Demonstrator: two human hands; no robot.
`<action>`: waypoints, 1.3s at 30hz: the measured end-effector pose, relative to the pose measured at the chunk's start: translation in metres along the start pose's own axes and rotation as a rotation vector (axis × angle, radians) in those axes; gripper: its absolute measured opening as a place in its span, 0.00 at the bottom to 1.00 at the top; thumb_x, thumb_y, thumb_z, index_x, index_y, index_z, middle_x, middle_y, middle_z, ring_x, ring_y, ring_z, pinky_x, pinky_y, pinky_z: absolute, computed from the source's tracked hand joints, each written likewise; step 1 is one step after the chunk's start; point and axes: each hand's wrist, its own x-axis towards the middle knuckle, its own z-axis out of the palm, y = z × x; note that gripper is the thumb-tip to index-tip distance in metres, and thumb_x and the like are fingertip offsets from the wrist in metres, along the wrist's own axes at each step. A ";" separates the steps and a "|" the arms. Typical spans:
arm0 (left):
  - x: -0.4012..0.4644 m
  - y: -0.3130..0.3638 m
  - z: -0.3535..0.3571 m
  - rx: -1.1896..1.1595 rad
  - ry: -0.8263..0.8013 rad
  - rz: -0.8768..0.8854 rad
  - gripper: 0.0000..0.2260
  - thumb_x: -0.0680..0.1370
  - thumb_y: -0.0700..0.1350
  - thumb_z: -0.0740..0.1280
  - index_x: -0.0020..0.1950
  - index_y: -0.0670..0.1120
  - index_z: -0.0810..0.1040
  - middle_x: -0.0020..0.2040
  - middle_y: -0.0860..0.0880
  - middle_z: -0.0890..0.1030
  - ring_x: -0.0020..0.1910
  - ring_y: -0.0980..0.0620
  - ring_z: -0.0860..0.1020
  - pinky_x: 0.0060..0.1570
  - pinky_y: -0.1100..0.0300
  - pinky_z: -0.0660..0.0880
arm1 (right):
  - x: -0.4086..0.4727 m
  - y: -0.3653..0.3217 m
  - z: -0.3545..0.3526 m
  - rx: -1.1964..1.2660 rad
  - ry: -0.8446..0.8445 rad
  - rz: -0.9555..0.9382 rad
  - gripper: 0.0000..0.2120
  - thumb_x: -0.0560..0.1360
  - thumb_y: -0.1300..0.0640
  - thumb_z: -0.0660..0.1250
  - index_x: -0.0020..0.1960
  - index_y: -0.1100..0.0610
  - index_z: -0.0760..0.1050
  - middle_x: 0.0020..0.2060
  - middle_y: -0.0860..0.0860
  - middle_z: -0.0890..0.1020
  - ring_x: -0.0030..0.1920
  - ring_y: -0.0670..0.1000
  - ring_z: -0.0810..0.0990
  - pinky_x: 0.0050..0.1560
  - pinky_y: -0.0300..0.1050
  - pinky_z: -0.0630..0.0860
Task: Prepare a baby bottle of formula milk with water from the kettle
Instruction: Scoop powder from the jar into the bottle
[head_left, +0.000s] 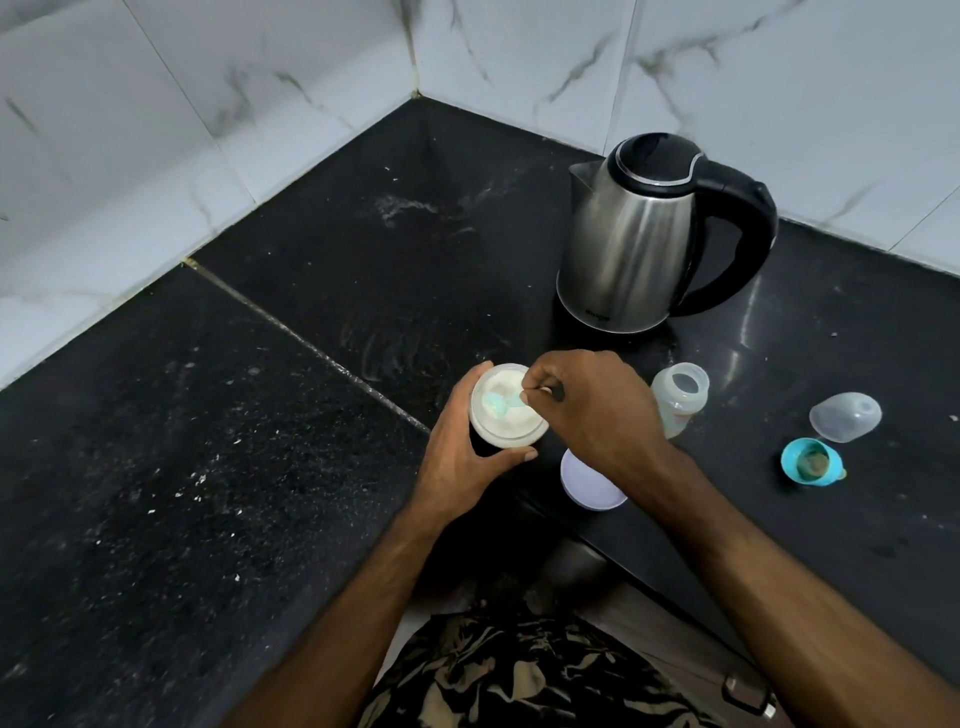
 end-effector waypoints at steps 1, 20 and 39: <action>0.001 -0.001 0.001 -0.011 0.000 -0.004 0.45 0.65 0.46 0.83 0.76 0.53 0.63 0.72 0.56 0.72 0.71 0.55 0.71 0.68 0.48 0.71 | 0.000 -0.004 0.000 -0.063 -0.009 -0.018 0.07 0.78 0.52 0.65 0.51 0.49 0.81 0.46 0.47 0.84 0.47 0.50 0.81 0.44 0.43 0.73; 0.001 -0.002 0.002 -0.001 -0.001 -0.026 0.45 0.66 0.49 0.82 0.77 0.53 0.63 0.73 0.54 0.72 0.72 0.51 0.72 0.69 0.45 0.71 | 0.004 -0.004 0.016 -0.055 -0.147 0.006 0.05 0.74 0.52 0.68 0.44 0.49 0.83 0.44 0.46 0.85 0.46 0.49 0.82 0.45 0.45 0.77; 0.002 0.005 -0.002 0.007 -0.001 0.002 0.45 0.65 0.43 0.83 0.77 0.48 0.63 0.73 0.56 0.70 0.72 0.56 0.69 0.70 0.48 0.69 | 0.007 0.021 0.001 0.411 0.005 0.093 0.03 0.70 0.56 0.76 0.38 0.51 0.83 0.35 0.44 0.85 0.38 0.41 0.83 0.48 0.47 0.81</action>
